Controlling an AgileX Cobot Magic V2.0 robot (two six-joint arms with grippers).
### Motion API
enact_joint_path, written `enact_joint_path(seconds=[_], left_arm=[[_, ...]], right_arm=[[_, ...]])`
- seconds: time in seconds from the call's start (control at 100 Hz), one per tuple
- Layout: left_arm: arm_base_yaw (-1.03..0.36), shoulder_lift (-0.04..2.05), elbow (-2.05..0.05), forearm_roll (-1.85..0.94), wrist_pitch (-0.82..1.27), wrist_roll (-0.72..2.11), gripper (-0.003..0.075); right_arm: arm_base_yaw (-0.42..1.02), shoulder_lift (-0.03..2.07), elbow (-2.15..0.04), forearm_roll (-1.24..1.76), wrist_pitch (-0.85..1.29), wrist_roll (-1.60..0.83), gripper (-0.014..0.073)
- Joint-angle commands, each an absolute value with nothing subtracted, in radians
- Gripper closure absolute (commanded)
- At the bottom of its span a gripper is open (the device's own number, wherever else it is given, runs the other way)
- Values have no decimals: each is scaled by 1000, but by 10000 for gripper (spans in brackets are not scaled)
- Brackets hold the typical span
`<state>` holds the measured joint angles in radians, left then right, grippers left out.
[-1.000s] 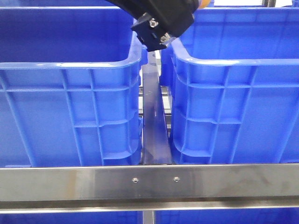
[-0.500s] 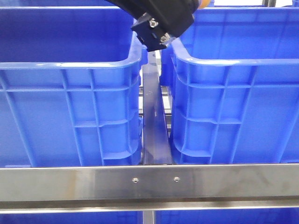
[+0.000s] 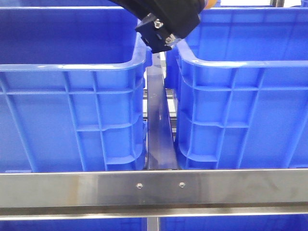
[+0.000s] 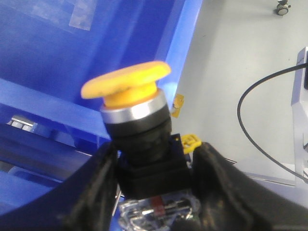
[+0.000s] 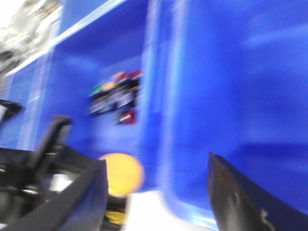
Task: Pick red and yellow buttons and place in box
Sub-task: 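Close the right gripper on the yellow button held by the left gripper, then open the left gripper and carry the yellow button over the empty bin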
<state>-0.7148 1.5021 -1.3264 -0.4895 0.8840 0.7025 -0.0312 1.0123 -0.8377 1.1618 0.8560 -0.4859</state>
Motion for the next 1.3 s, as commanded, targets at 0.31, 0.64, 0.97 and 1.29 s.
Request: enact_joint_path(seconds=[0.31, 0.64, 0.97, 1.29], left_arm=[[-722, 1457, -1353, -535, 848, 702, 608], [-722, 1457, -1353, -535, 848, 702, 608], [-722, 1457, -1353, -535, 844, 702, 608], [-722, 1457, -1353, -535, 844, 702, 608]], right_arm=[[32, 1263, -997, 1345, 986, -576, 127], [130, 1307, -1005, 1345, 1030, -576, 127], [154, 1309, -1005, 1345, 1084, -576, 127], [154, 1310, -1005, 1344, 1102, -576, 138]])
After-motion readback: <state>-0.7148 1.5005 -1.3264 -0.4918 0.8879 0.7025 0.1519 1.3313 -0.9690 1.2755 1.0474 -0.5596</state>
